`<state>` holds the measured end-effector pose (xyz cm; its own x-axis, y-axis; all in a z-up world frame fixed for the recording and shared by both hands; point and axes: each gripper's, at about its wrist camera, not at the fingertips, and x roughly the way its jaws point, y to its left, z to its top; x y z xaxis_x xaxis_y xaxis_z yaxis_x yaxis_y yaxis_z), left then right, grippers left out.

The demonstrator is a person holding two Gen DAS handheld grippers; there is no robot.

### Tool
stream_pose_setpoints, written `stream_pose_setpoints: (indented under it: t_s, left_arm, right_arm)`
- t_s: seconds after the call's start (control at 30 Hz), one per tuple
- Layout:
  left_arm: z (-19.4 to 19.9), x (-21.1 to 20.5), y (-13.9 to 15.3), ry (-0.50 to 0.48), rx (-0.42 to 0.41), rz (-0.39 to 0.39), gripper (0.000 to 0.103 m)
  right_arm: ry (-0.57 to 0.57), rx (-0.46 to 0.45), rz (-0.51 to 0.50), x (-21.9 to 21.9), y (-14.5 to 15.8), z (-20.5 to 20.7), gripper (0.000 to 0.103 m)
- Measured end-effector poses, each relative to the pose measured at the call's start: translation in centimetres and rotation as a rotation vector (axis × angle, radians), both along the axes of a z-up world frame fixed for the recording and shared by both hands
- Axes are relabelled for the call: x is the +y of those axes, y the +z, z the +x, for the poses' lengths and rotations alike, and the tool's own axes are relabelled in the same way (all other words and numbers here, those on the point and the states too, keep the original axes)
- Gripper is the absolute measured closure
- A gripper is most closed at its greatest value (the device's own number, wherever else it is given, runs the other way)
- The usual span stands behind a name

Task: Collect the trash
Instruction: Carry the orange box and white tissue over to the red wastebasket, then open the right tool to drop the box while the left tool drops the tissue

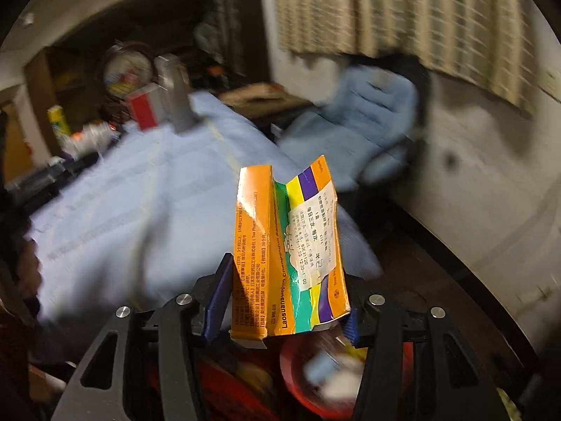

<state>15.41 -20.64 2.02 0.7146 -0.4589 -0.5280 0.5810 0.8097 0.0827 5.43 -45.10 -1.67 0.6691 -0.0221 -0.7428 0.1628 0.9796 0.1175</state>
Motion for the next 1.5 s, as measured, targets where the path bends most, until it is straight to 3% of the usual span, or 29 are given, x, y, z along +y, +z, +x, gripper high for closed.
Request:
stream_pose_setpoints:
  t_s: [0.1, 0.2, 0.27, 0.33, 0.4, 0.5, 0.53, 0.6, 0.67, 0.87, 1.13, 1.5]
  left_arm:
    - [-2.0, -4.8, -0.9, -0.119, 0.037, 0.002, 0.072]
    - [-3.7, -9.3, -2.3, -0.217, 0.081, 0.025, 0.072]
    - [-4.6, -12.1, -3.8, -0.267, 0.113, 0.056, 0.072]
    - [-5.2, -14.9, -5.9, -0.317, 0.158, 0.097, 0.072]
    - [-5.5, -17.1, -8.3, -0.361, 0.213, 0.135, 0.072]
    - [-6.1, -20.0, -11.7, -0.404, 0.28, 0.185, 0.068]
    - [-6.4, -20.7, -12.5, -0.41, 0.295, 0.198, 0.065]
    - [-6.6, -21.7, -13.9, -0.407, 0.323, 0.219, 0.044]
    - [-6.7, -22.2, -14.9, -0.392, 0.341, 0.235, 0.028]
    - [-7.9, -21.8, -16.0, -0.346, 0.314, 0.286, 0.017]
    - [-9.2, -19.5, -16.9, -0.295, 0.296, 0.339, 0.013]
    - [-8.5, -18.8, -18.2, -0.253, 0.381, 0.352, 0.013]
  right_arm:
    - [-0.051, 0.119, 0.007, -2.8, -4.4, -0.8, 0.048]
    - [-0.08, 0.272, 0.025, -4.9, -10.0, -0.1, 0.037]
    - [-0.144, 0.336, -0.006, -6.4, -12.2, -0.1, 0.035]
    - [-0.172, 0.33, 0.019, -7.9, -12.3, -0.7, 0.034]
    - [-0.216, 0.299, 0.027, -9.5, -11.4, -1.9, 0.025]
    - [-0.293, 0.253, 0.034, -11.8, -10.0, -4.2, 0.02]
    - [-0.307, 0.249, 0.047, -12.0, -9.9, -4.8, 0.02]
    - [-0.321, 0.254, 0.067, -12.4, -10.0, -5.8, 0.02]
    - [-0.324, 0.269, 0.065, -12.2, -10.4, -6.0, 0.02]
    - [-0.3, 0.31, 0.092, -10.6, -11.8, -7.1, 0.02]
    - [-0.277, 0.334, 0.103, -9.1, -12.9, -7.3, 0.019]
    - [-0.266, 0.343, 0.077, -8.4, -13.1, -7.2, 0.015]
